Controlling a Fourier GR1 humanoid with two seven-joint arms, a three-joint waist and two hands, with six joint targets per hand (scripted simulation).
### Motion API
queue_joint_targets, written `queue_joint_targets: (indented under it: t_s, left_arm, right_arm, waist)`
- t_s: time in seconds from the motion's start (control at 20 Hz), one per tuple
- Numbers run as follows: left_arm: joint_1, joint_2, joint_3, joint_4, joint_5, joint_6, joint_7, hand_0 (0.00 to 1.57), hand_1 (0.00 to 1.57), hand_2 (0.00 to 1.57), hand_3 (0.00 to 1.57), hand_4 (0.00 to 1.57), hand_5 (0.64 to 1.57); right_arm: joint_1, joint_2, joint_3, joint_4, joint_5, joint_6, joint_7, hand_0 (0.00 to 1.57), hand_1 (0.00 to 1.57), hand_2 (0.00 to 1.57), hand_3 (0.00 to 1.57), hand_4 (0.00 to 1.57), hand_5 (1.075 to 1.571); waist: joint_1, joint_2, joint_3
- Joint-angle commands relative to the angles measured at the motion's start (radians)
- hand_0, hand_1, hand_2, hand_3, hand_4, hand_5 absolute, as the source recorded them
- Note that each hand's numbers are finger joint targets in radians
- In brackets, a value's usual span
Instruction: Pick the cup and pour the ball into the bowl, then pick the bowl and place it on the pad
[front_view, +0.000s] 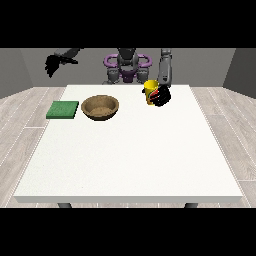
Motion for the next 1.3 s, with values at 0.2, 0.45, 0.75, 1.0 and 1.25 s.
queue_joint_targets:
  t_s: [0.2, 0.45, 0.75, 1.0, 1.25]
  left_arm:
    - [-0.206, 0.254, -0.117, 0.017, -0.228, 0.024, 0.384, 1.46, 1.46, 1.57, 1.57, 1.57, 1.296]
    - [-0.257, 0.235, -0.172, 0.002, -0.311, -0.002, 0.523, 1.47, 1.47, 1.57, 1.57, 1.57, 1.278]
    - [-0.264, 0.195, -0.232, -0.002, -0.440, 0.074, 0.648, 1.49, 1.49, 1.57, 1.57, 1.57, 1.273]
    - [-0.397, 0.119, -0.369, 0.007, -0.652, 0.117, 0.886, 1.50, 1.50, 1.57, 1.57, 1.52, 1.241]
    - [-0.451, 0.107, -0.516, 0.042, -0.871, 0.083, 1.023, 1.55, 1.55, 1.57, 1.57, 1.57, 1.244]
  right_arm:
    - [-0.017, 0.009, -0.007, 0.109, 0.020, -0.033, 0.023, 0.00, 0.00, 0.00, 0.00, 0.00, 1.569]
    - [-0.026, -0.005, -0.018, 0.153, 0.019, -0.013, -0.012, 0.00, 0.00, 0.00, 0.00, 0.00, 1.568]
    - [-0.038, -0.013, -0.014, 0.151, -0.015, 0.024, 0.033, 0.00, 0.00, 0.00, 0.00, 0.00, 1.569]
    - [-0.072, -0.038, -0.031, 0.233, 0.003, 0.038, -0.032, 0.00, 0.00, 0.00, 0.00, 0.00, 1.570]
    - [-0.026, -0.057, -0.038, 0.280, 0.000, 0.087, -0.055, 0.00, 0.00, 0.00, 0.00, 0.00, 1.571]
  waist:
    - [0.051, -0.108, -0.0012]
    - [0.043, -0.103, -0.0045]
    - [0.006, -0.123, -0.0048]
    - [0.013, -0.122, -0.0030]
    - [0.007, -0.179, -0.0021]
